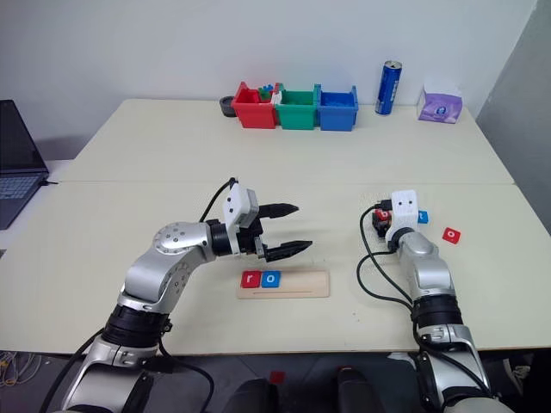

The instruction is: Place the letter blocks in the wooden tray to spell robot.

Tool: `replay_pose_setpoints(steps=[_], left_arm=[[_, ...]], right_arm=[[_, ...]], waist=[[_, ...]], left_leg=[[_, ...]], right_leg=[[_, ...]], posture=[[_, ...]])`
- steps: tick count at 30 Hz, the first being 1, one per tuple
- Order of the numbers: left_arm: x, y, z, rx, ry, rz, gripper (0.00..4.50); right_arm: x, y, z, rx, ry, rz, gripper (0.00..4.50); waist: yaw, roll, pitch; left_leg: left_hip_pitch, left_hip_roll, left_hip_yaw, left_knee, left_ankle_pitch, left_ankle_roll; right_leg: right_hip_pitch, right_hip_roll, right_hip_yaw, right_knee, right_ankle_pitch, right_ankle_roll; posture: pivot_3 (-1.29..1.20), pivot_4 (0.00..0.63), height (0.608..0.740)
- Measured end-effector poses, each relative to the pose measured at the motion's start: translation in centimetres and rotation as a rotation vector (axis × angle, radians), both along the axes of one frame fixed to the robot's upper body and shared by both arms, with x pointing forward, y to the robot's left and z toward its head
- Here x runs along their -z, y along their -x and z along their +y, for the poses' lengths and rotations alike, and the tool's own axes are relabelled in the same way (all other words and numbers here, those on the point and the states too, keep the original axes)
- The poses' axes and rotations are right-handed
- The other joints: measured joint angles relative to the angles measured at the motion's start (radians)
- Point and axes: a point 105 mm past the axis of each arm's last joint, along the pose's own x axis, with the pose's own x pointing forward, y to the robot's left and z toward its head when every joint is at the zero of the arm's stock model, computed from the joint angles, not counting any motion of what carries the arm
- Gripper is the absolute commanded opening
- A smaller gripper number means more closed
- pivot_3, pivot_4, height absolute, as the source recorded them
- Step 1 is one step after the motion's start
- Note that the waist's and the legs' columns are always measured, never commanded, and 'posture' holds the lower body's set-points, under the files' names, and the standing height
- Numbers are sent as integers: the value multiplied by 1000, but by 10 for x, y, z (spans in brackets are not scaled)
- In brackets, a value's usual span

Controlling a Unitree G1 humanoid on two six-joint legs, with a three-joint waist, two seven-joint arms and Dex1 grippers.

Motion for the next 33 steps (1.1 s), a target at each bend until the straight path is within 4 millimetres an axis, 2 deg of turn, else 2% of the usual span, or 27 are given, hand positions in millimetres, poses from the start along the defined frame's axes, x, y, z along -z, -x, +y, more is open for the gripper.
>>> replay_pose_setpoints(steps=[1,5,8,11,16,20,25,30,33], left_arm=[[-1,0,0,0,0,-3,4500],[-2,-3,0,-5,2,-12,4500],[-3,-3,1,-5,2,-16,4500],[-2,0,3,3,-5,-15,4500],[4,16,10,49,-41,5,4500],[8,27,14,84,-58,18,4500],[13,31,16,90,-61,39,4500],[16,33,17,92,-60,41,4500],[20,34,20,88,-65,54,4500]], right_arm=[[0,0,0,-1,0,-3,1459],[1,6,0,-1,1,-12,1466],[3,18,2,-2,11,-10,1466],[5,40,9,-29,31,12,1466],[8,88,18,-63,53,96,1466],[8,117,23,-54,38,169,1466],[7,153,41,-48,12,268,1466],[1,166,66,-91,0,296,1466],[3,167,67,-81,3,315,1466]], waist=[[0,0,0],[0,0,0],[1,0,0],[2,0,0],[3,0,0],[3,0,0],[2,0,0],[0,0,0],[0,0,0]], left_leg=[[0,0,0,0,0,0],[0,0,0,0,0,0],[-1,0,0,-1,0,0],[-1,1,-1,-1,0,0],[-1,1,-1,-1,0,0],[0,0,-1,-1,0,0],[-1,0,-1,-1,0,0],[0,0,-1,-2,0,0],[-1,0,-1,-2,0,0]], right_leg=[[0,0,0,0,0,0],[0,0,0,0,0,0],[0,0,0,-1,0,0],[0,0,0,-1,0,0],[0,0,-1,-2,0,0],[0,0,-1,-1,-1,0],[0,1,-1,-2,-1,1],[0,1,-1,-3,-1,1],[0,1,-1,-5,-2,3]], posture=[[0,150,740],[0,150,740],[0,150,740],[0,150,740],[0,150,740],[0,150,740],[0,150,740],[0,150,740],[0,150,740]])
